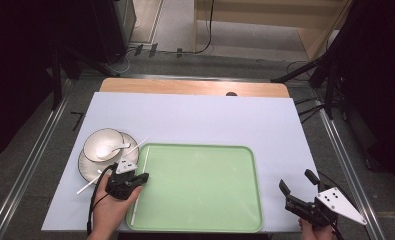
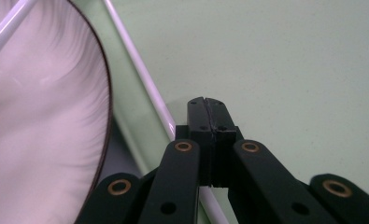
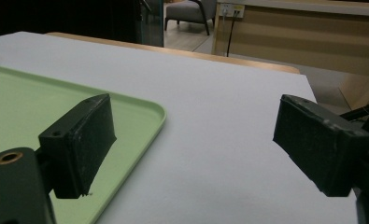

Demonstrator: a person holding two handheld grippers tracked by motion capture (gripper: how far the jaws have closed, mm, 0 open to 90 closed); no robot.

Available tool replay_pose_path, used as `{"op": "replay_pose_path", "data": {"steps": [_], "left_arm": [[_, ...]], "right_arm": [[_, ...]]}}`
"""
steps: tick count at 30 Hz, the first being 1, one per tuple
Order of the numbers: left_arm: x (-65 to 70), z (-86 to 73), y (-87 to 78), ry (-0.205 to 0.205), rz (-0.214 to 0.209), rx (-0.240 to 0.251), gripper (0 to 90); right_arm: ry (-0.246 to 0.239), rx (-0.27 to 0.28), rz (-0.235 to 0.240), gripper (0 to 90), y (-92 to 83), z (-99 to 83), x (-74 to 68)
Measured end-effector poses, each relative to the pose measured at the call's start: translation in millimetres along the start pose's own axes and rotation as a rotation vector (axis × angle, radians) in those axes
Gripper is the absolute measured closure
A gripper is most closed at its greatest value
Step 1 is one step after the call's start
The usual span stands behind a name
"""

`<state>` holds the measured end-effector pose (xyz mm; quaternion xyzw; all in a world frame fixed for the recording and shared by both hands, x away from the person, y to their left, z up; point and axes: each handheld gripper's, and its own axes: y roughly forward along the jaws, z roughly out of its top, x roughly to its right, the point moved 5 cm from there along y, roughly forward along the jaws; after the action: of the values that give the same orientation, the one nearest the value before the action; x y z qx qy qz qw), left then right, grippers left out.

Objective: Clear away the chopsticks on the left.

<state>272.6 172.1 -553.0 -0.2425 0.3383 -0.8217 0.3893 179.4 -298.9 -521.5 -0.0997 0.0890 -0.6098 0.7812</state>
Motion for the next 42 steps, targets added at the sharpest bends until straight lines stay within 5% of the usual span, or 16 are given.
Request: {"op": "replay_pose_path", "data": {"steps": [8,16,24,28,32,42], "left_arm": [[1.2,-0.8,1.1,0.042,0.002,0.005,89.2],[2.1,0.6,-9.8,0.081,-0.072,0.043,71.8],[-10.7,-1.2,-35.3,0.1,-0.088,0.085,55.5],[-24.2,0.3,-55.2,0.101,-0.074,0.113,51.9],[-35.3,-2.0,-63.5,0.104,-0.045,0.09,49.3],[-66.4,-10.8,-82.1,0.066,0.024,0.084,53.6]], "right_arm": [[-0.001,0.0,0.0,12.7,-0.2,-0.1,0.6],[-0.002,-0.002,0.001,12.8,0.0,-0.2,0.1],[-0.002,-0.001,0.002,12.8,-0.2,-0.1,1.0],[-0.002,-0.003,0.004,12.7,0.0,-0.2,0.9],[-0.002,-0.003,0.004,12.8,0.5,-0.2,0.8],[-0.006,0.002,0.01,12.8,-0.2,-0.3,1.1]]}}
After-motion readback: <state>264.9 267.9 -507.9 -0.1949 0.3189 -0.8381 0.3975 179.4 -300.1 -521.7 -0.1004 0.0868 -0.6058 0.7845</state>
